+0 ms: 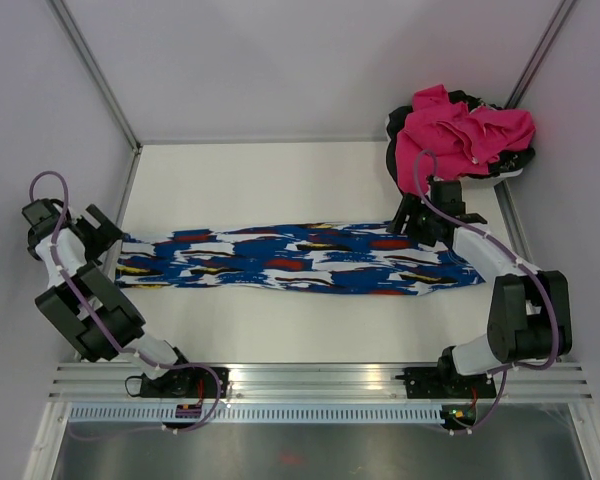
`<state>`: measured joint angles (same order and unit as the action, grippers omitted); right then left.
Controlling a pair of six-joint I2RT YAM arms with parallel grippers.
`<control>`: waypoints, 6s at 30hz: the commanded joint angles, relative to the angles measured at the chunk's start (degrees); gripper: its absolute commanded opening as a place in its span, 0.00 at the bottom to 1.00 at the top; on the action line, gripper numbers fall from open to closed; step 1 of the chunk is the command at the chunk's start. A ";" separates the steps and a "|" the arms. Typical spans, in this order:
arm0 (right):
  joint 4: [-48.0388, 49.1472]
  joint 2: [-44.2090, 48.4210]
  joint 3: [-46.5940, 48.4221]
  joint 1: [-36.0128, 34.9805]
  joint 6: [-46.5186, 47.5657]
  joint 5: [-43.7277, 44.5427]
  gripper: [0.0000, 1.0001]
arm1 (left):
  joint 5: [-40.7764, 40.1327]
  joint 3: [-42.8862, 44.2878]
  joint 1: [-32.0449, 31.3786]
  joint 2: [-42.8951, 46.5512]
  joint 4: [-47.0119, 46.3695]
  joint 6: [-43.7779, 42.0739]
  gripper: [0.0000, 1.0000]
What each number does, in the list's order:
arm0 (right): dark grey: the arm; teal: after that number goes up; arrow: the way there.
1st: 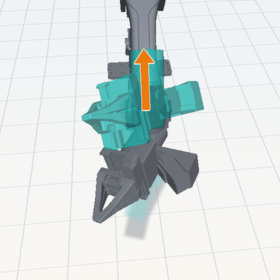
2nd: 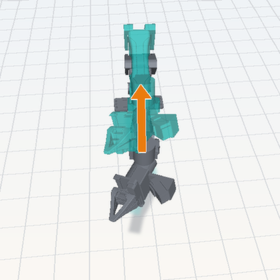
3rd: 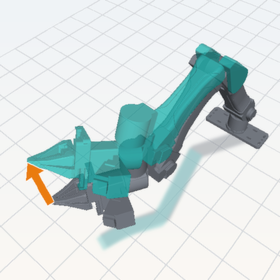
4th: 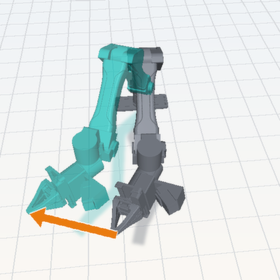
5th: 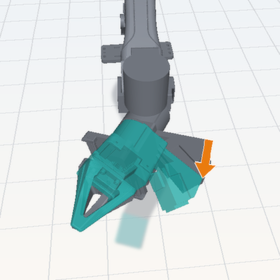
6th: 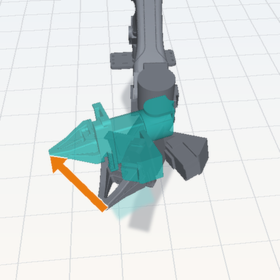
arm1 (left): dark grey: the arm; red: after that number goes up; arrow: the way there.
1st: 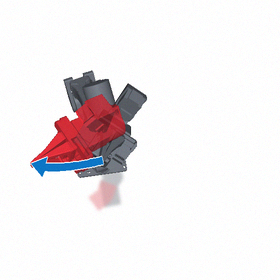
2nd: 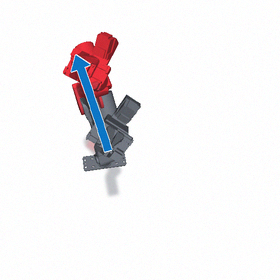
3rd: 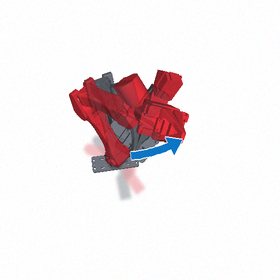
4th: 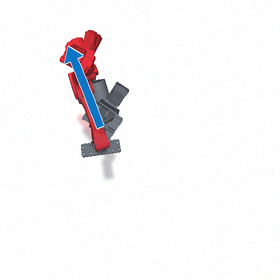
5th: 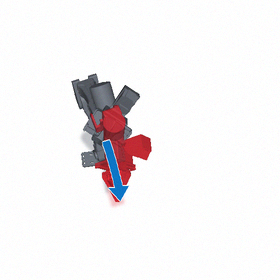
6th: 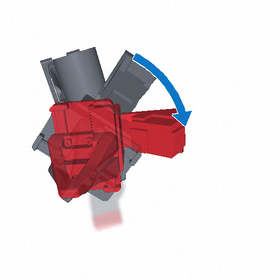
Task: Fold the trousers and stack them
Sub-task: Fold the trousers
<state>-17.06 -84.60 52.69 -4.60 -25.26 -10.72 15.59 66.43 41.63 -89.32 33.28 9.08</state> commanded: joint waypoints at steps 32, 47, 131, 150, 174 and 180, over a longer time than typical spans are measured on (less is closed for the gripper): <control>-7.46 2.86 4.53 -2.34 -0.41 8.43 0.79 | -3.37 5.37 -0.93 -17.64 -0.32 -9.70 0.83; -8.95 6.37 2.51 -2.34 0.91 11.67 0.81 | -7.25 6.69 -4.71 -21.86 1.70 -9.70 0.30; -17.83 25.71 -3.56 4.16 0.65 12.74 0.98 | -21.39 17.76 -90.49 -25.82 -20.35 47.61 0.02; -18.45 26.24 -3.99 4.07 0.29 11.52 0.98 | -21.13 19.70 -92.87 -26.60 -23.87 50.68 0.02; -9.06 21.33 -2.94 -3.74 -0.93 -3.08 0.71 | -24.73 -10.96 -71.87 10.28 -17.10 39.18 0.97; -8.52 10.44 3.20 -14.01 0.20 2.80 0.39 | -20.88 -18.62 -65.97 16.54 -17.98 33.98 0.84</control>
<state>-28.73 -70.13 51.37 -14.74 -25.61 -10.31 -8.69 49.54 -24.69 -74.39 17.56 48.03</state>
